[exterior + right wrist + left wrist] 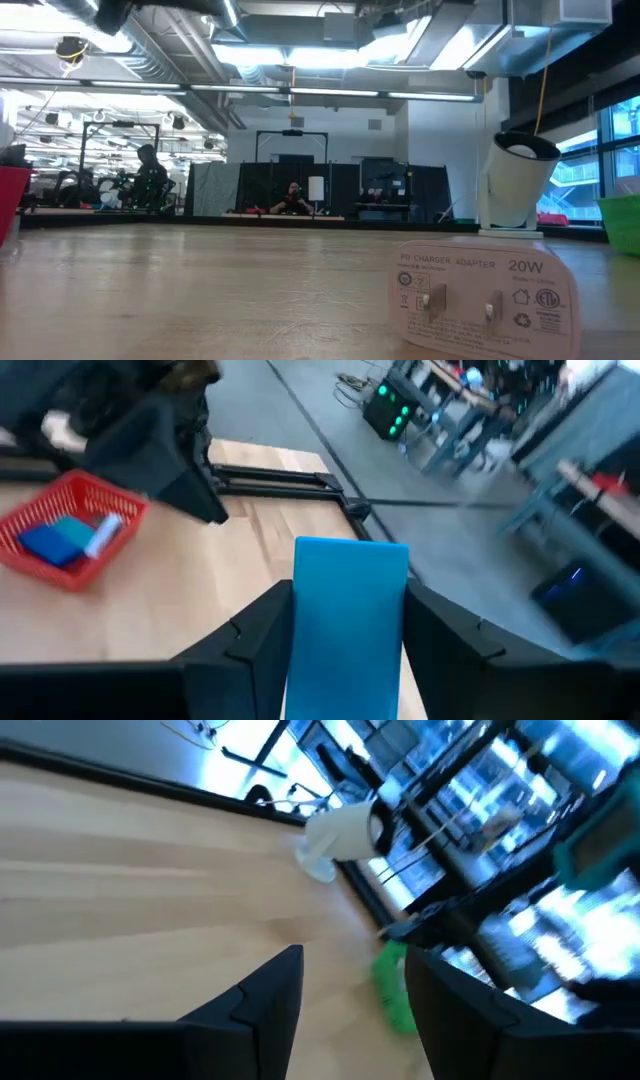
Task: Pick & Place Office items
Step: Put the light blue digital clock into the red bin
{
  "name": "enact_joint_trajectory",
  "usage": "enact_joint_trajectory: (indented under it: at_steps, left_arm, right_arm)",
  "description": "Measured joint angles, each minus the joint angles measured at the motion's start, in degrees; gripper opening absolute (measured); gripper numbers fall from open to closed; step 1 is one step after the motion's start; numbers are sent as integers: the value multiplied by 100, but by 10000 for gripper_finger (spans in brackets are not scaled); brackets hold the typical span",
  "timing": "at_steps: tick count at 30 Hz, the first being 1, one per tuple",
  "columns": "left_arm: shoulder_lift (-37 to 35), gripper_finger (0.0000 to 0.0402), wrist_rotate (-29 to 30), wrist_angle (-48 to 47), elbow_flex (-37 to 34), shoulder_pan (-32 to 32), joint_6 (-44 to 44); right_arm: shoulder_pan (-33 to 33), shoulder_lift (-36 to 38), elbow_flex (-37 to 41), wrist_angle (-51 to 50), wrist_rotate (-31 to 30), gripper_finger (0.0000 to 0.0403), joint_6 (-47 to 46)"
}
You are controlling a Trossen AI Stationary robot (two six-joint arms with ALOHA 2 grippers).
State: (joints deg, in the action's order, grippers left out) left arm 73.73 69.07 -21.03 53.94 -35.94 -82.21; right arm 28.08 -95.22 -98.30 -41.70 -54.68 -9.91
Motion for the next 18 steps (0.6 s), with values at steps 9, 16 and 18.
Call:
enact_joint_trajectory:
  at_steps: [9, 16, 18]
  left_arm:
    - [24, 237, -1237, 2362, -1, 747, 1841]
    - [25, 268, -1714, 3597, 1, 1295, 2778]
    - [96, 269, -2042, 3733, 3, 1463, 2776]
  right_arm:
    - [-64, -2, -13, -513, 6, 168, 917]
    - [-230, -3, -13, -1276, 331, 168, 413]
    - [-282, -9, -13, -1296, 530, 168, 292]
